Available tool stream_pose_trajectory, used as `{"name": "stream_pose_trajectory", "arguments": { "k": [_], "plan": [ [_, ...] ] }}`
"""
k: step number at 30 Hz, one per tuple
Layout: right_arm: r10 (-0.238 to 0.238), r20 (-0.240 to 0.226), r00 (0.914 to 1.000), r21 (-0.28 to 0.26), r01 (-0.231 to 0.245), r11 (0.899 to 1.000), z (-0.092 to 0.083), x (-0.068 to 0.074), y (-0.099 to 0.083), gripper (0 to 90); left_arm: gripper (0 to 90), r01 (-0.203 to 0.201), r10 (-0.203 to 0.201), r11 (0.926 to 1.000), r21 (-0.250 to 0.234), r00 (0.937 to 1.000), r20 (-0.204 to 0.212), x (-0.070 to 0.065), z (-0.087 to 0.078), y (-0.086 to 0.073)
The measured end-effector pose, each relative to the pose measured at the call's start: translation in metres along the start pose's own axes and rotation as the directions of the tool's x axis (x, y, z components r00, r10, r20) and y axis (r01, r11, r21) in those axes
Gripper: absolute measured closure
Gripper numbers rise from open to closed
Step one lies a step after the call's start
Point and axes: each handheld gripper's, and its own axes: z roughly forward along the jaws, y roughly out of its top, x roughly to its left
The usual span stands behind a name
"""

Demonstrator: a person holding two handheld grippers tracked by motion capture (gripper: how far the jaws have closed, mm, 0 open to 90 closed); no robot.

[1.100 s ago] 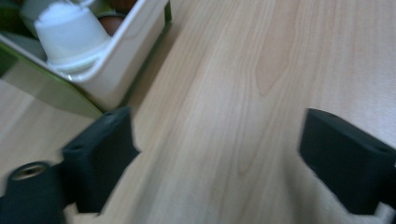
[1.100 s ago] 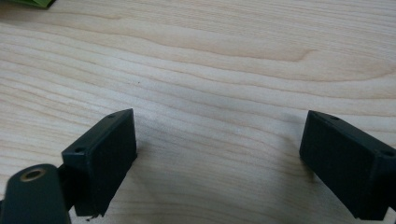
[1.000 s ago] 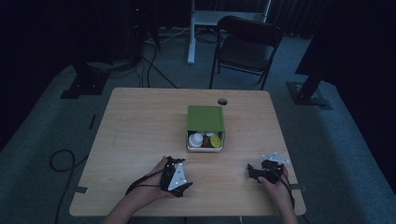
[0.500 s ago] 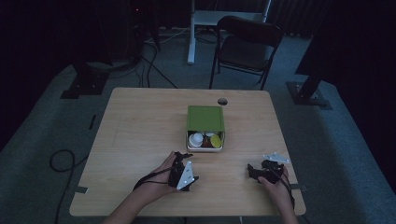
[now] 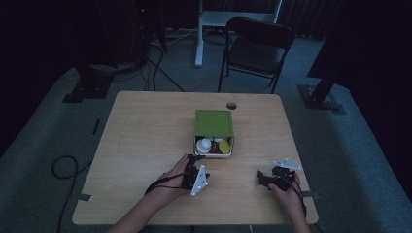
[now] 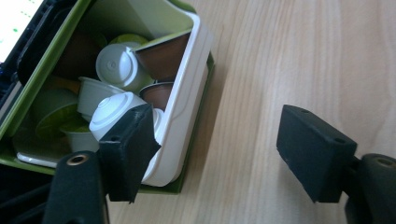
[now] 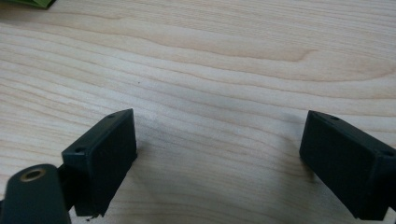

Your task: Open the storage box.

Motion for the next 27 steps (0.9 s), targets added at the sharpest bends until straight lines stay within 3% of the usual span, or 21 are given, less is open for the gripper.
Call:
{"name": "stream_pose_trajectory", "arguments": {
  "k": [4,11,12,21,25,27],
  "plan": [
    [0.000,0.000,1.0000,0.000,0.000,1.000,0.000,0.000,0.000,10.4,32.5,-0.055,0.057,0.9978,0.038,0.9980,-0.027,0.001,0.006,0.001],
    [0.000,0.000,1.0000,0.000,0.000,1.000,0.000,0.000,0.000,10.4,39.4,-0.104,0.107,0.9916,0.078,0.9933,-0.044,0.001,0.013,0.002],
    [0.000,0.000,1.0000,0.001,0.000,1.000,0.000,0.000,0.000,10.4,39.6,-0.130,0.135,0.9885,0.078,0.9892,-0.058,0.001,0.015,0.002],
    [0.000,0.000,1.0000,0.000,0.000,1.000,0.000,0.000,0.000,10.4,45.6,-0.221,0.231,0.9689,0.111,0.9686,-0.091,0.000,0.026,-0.002],
    [0.000,0.000,1.0000,0.000,0.000,1.000,0.000,0.000,0.000,10.4,45.6,-0.238,0.253,0.9619,0.134,0.9620,-0.103,0.000,0.030,-0.003],
    [0.000,0.000,1.0000,0.000,0.000,1.000,0.000,0.000,0.000,10.4,48.0,-0.235,0.250,0.9631,0.131,0.9616,-0.113,-0.001,0.031,-0.003]
  ]
}}
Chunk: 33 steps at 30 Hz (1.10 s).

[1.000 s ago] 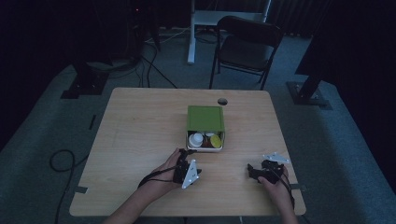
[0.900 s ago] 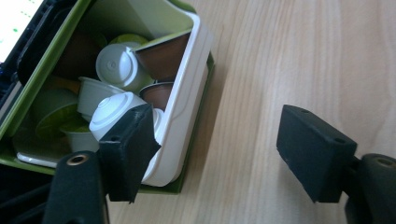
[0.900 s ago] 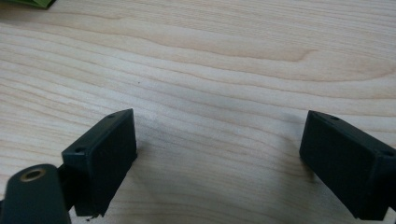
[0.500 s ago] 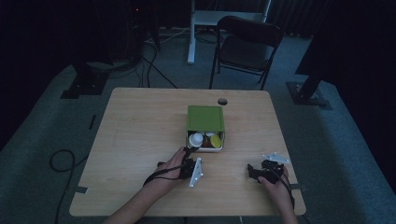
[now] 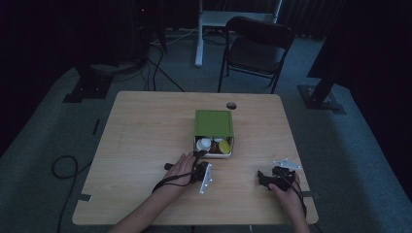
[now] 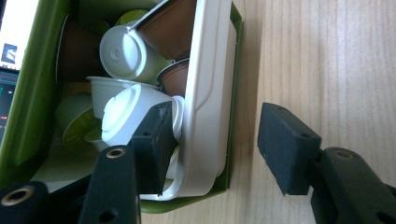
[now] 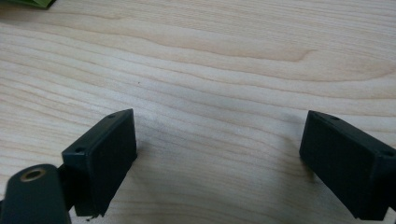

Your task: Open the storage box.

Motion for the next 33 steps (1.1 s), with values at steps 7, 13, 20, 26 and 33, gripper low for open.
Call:
{"name": "stream_pose_trajectory", "arguments": {
  "k": [7,13,20,26,33],
  "plan": [
    [0.000,0.000,1.0000,0.000,0.000,1.000,0.0000,0.0000,0.0000,10.4,57.4,-0.022,0.022,0.9998,0.000,0.9994,-0.026,-0.0002,0.0005,0.0000],
    [0.000,0.000,1.0000,0.000,0.000,1.000,0.0000,0.0000,0.0000,10.4,63.5,-0.042,0.043,0.9990,0.011,0.9983,-0.040,0.0010,0.0000,0.0016],
    [0.000,0.000,1.0000,0.000,0.000,1.000,0.0000,0.0000,0.0000,10.4,70.8,-0.040,0.041,0.9989,0.023,0.9987,-0.031,0.0026,-0.0006,0.0039],
    [0.000,0.000,1.0000,0.000,0.000,1.000,0.0000,0.0000,0.0000,10.4,71.8,-0.070,0.071,0.9972,0.026,0.9968,-0.037,0.0013,-0.0018,0.0050],
    [0.000,0.000,1.0000,0.000,0.000,1.000,0.0000,0.0000,0.0000,10.4,72.6,-0.093,0.094,0.9952,0.032,0.9952,-0.027,0.0008,-0.0042,0.0067]
  ]
}}
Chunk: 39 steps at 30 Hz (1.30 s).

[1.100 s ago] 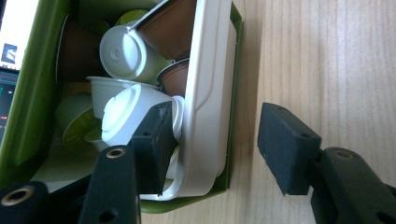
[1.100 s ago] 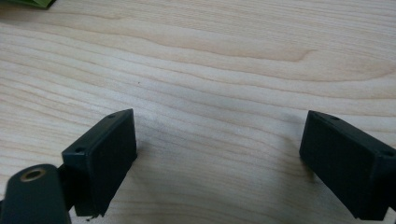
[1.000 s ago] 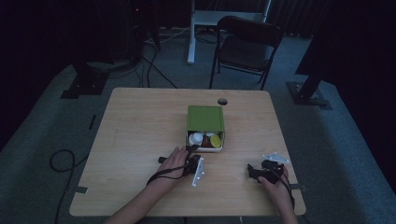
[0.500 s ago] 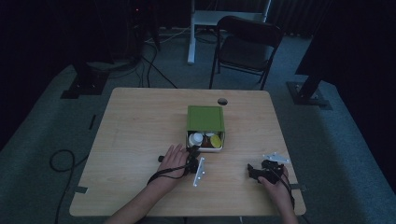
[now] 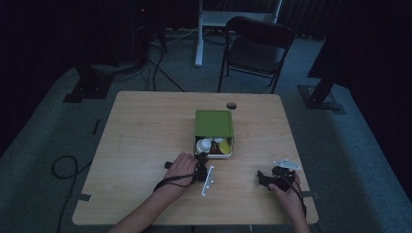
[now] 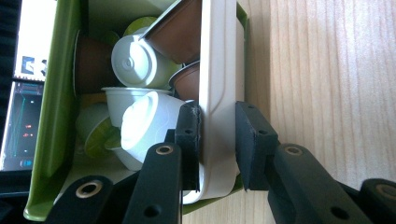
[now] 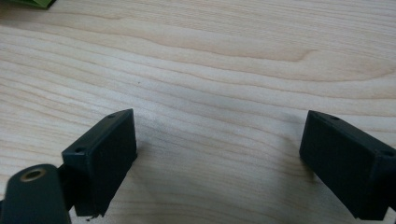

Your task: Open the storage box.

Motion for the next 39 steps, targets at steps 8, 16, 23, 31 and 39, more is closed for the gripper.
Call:
{"name": "stream_pose_trajectory", "arguments": {
  "k": [8,16,23,31,39],
  "plan": [
    [0.000,0.000,1.0000,0.000,0.000,1.000,0.000,0.000,0.000,10.4,72.6,-0.001,0.001,0.9999,-0.015,1.0000,0.002,-0.003,-0.005,0.002],
    [0.000,0.000,1.0000,0.000,0.000,1.000,0.000,0.000,0.000,10.4,72.8,-0.013,0.013,0.9999,-0.006,0.9999,0.011,-0.005,-0.011,0.005],
    [0.000,0.000,1.0000,0.000,0.000,1.000,0.000,0.000,0.000,10.4,72.8,-0.013,0.013,0.9999,-0.004,0.9998,0.013,-0.009,-0.017,0.008],
    [0.001,0.000,1.0000,0.000,-0.001,1.000,0.000,0.000,0.000,10.4,72.8,-0.020,0.020,0.9998,-0.004,0.9997,0.014,-0.015,-0.027,0.014],
    [0.001,0.000,1.0000,0.000,-0.001,1.000,0.000,0.000,0.000,10.4,72.7,-0.020,0.021,0.9997,-0.014,0.9996,0.019,-0.021,-0.036,0.019]
  ]
}}
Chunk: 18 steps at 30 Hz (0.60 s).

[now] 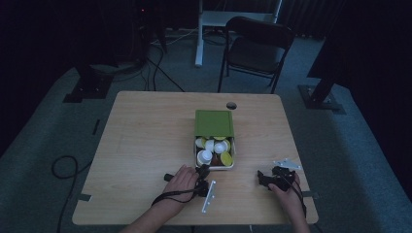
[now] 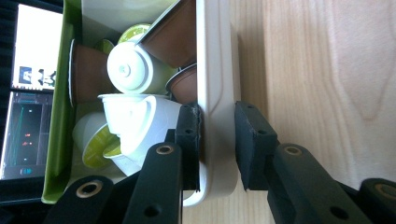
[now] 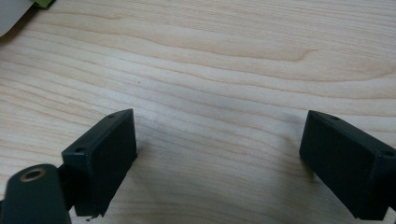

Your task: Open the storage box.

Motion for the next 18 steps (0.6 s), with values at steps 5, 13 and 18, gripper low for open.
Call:
{"name": "stream_pose_trajectory", "arguments": {
  "k": [5,13,18],
  "plan": [
    [0.000,0.000,1.0000,0.000,0.000,1.000,0.000,0.000,0.000,10.4,72.8,0.003,-0.003,1.0000,-0.001,1.0000,0.009,-0.003,-0.006,0.002],
    [-0.001,0.000,1.0000,0.000,0.001,1.000,0.000,0.000,0.000,10.4,72.7,0.005,-0.005,0.9998,-0.020,0.9998,0.018,-0.013,-0.014,0.007],
    [0.000,0.000,1.0000,0.000,0.000,1.000,0.000,0.000,0.000,10.4,72.9,0.004,-0.003,0.9998,-0.018,0.9998,0.020,-0.016,-0.020,0.009]
  ]
}}
